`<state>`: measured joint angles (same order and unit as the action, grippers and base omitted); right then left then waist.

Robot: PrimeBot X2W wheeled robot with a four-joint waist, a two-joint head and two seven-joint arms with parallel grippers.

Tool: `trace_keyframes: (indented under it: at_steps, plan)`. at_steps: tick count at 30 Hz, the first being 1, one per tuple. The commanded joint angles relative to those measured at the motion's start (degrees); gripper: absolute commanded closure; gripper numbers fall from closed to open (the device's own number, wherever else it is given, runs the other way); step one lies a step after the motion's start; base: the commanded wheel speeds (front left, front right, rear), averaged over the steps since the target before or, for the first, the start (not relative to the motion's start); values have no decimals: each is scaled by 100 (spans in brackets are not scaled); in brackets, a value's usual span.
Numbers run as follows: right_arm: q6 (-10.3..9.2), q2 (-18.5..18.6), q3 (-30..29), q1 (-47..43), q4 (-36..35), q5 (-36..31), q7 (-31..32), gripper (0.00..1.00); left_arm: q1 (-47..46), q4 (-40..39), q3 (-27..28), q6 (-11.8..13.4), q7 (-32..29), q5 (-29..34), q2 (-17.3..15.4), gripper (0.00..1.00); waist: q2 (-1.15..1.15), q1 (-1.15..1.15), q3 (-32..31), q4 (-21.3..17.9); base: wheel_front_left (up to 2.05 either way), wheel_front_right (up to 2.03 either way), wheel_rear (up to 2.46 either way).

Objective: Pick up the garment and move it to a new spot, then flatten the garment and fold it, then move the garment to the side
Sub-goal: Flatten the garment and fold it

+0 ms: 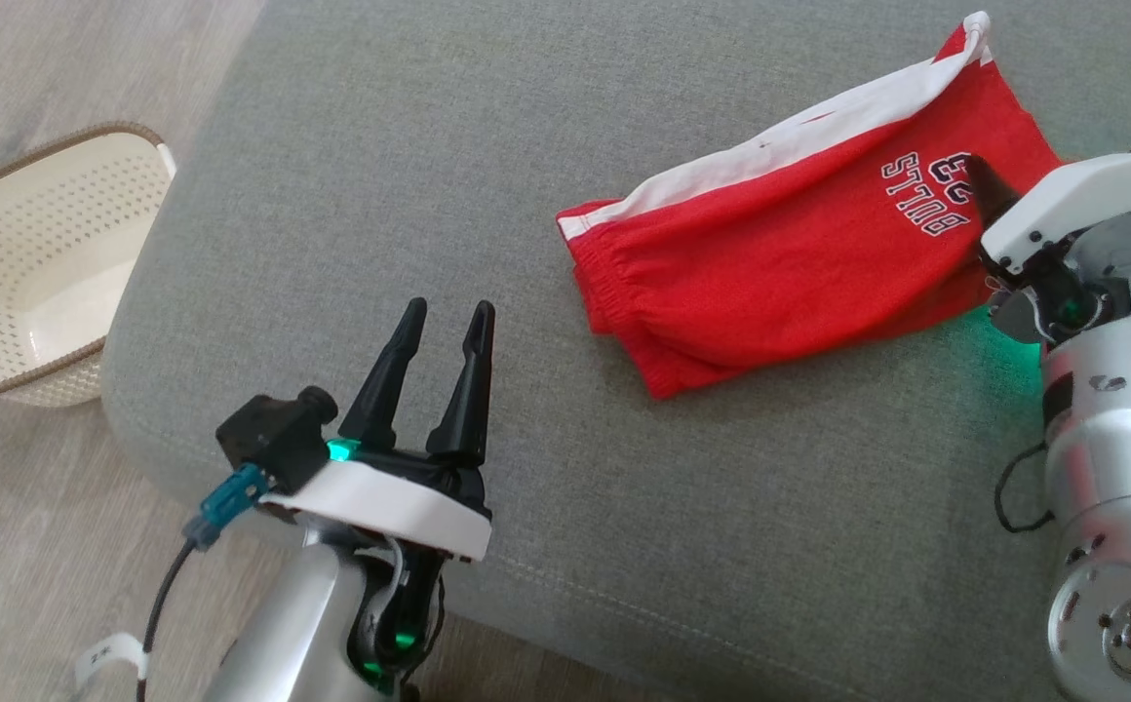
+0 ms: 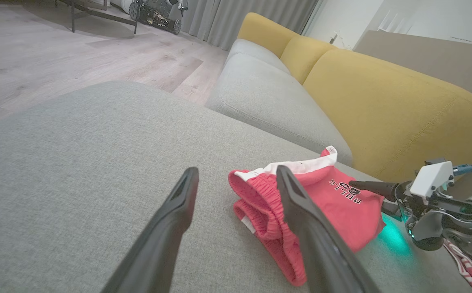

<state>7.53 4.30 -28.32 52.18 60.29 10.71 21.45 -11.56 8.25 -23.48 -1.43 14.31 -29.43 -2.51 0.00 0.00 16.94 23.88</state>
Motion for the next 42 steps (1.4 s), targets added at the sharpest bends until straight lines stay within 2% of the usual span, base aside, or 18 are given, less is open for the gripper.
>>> trace_keyframes:
  at_steps: [1,4,12,19,26,32,38,42]
  plan:
    - [-4,-93,140,158,-38,-64,-90,100,-198,-188,146,39,69,-66,-37,0,0,0,-2,-9,0,0,0]
    - [-4,-106,240,203,-51,18,-243,100,-204,-167,137,32,69,-73,-37,0,0,0,-18,-36,0,0,0]
    - [-4,-134,724,-68,-330,799,-1016,100,-177,-85,209,7,69,3,-37,0,0,0,-200,-352,0,0,0]
    - [-4,-140,1052,-751,-781,1604,-1588,100,-115,-19,275,-22,69,88,-37,0,0,0,-452,-714,0,0,0]
    - [-4,-141,1281,-1667,-1010,2104,-2218,100,81,85,333,-45,69,172,-37,0,0,0,-797,-1049,0,0,0]
    - [-4,-142,1686,-2310,-855,2341,-2579,100,283,134,419,-56,69,232,-37,0,0,0,-1072,-1249,0,0,0]
    - [-4,-142,1952,-2112,-704,2215,-3094,100,342,172,368,-103,69,288,-37,0,0,0,-1215,-1208,0,0,0]
    - [-4,-142,2426,-1966,-870,2179,-3296,100,389,185,355,-103,69,291,-37,0,0,0,-1277,-1108,0,0,0]
